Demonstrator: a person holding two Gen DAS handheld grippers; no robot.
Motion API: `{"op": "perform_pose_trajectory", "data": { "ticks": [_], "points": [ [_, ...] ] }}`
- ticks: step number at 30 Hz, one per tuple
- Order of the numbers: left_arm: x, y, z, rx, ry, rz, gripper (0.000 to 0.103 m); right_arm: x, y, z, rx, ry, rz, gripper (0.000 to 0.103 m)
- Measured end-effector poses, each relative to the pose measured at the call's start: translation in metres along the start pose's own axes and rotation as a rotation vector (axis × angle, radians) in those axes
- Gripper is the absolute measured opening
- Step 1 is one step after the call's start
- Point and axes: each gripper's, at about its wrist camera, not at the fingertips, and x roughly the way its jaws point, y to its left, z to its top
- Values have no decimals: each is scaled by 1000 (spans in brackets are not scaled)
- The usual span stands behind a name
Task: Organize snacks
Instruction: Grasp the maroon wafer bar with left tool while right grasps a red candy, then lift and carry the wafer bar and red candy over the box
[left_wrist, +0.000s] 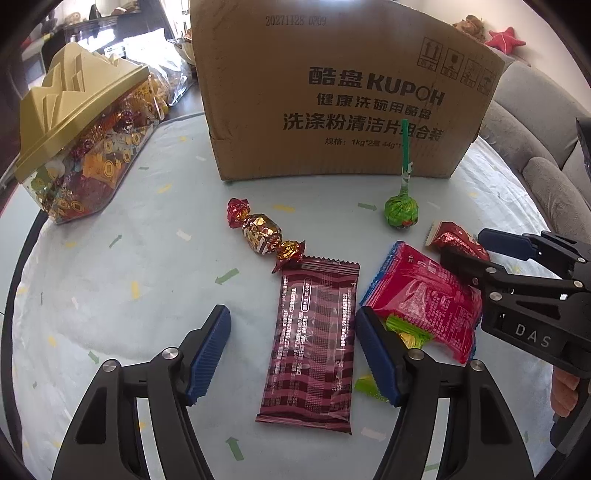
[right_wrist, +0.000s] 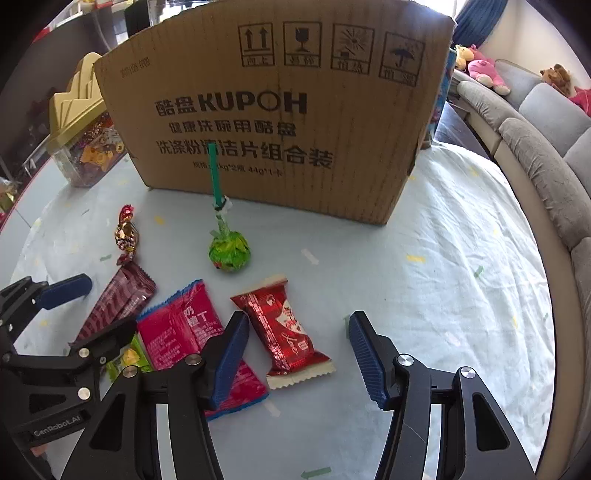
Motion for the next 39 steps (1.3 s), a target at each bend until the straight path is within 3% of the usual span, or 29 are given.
{"op": "perform_pose_trajectory", "data": {
  "ticks": [1,3,4,5,11,15,22,24,25,34,36,39],
  "points": [
    [0,0,0,0,-5,1,62,0,0,-1,2,-5,0,55],
    [-3,1,-2,-6,-12,1,44,-1,1,-3,0,-12,-2,38],
    [-4,3,-1,-10,-15,0,41,-2,2,-4,-4,-13,0,34],
    [-4,5,-1,-15,-13,-9,41,-3,2,-4,-5,-13,2,28],
    [-9,12,-1,-31,-5,-36,38,-13,7,-5,5,-39,-13,27],
    [-23,11,-4,-30,-27,-43,38,-26,11,-5,2,-68,-6,16],
    [-36,10,-10,-32,-44,-52,38,-32,13,-5,-3,-77,-3,18],
    [-37,9,-10,-30,-47,-53,38,-30,10,-4,10,-60,14,36],
    [-37,8,-10,-28,-46,-54,38,-30,8,-5,15,-63,15,37],
    [-39,6,-7,-28,-51,-48,38,-5,2,-1,26,-3,-5,37],
    [-40,6,-6,-28,-54,-47,38,-2,1,-2,29,2,-6,24],
    [-44,8,-6,-35,-62,-49,38,-4,5,-2,24,-6,-13,23]
  ]
}}
